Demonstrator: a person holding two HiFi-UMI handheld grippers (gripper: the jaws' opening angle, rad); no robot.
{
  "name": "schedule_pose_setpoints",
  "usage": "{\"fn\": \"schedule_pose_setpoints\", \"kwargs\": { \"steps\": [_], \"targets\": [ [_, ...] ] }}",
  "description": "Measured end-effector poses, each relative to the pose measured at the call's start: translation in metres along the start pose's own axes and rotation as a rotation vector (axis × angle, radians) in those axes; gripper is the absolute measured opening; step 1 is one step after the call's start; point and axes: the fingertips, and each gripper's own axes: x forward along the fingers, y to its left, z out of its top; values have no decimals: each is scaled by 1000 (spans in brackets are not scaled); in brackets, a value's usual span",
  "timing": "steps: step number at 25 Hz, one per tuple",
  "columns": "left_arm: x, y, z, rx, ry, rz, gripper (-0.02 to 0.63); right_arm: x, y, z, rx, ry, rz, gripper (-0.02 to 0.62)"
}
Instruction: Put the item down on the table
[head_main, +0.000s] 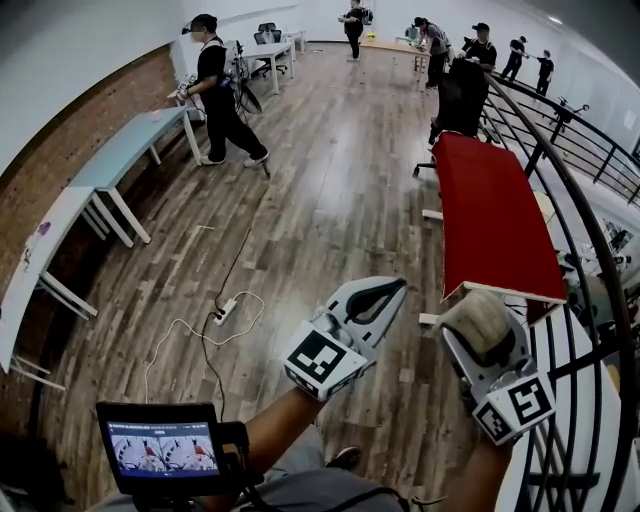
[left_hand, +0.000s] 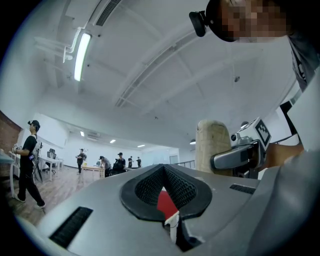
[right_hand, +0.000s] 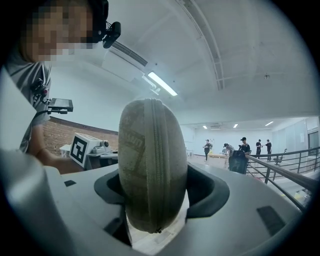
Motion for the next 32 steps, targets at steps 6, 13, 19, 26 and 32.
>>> {"fn": "schedule_pose_setpoints", "kwargs": {
  "steps": [6, 13, 19, 26, 32],
  "targets": [
    [50, 59, -14, -12, 10, -6, 2, 59, -52, -1, 1, -3, -18, 290],
    [120, 140, -33, -14, 12, -44, 2, 140, -117, -8, 14, 3, -63, 290],
    [178, 209, -47, -18, 10, -66, 2, 205, -172, -12, 16, 3, -94, 290],
    [228, 277, -59, -25, 10, -110, 2, 276, -220, -16, 16, 13, -130, 290],
    [272, 329, -88, -33, 27, -117, 2, 327, -262, -32, 25, 22, -139, 290]
  ]
}}
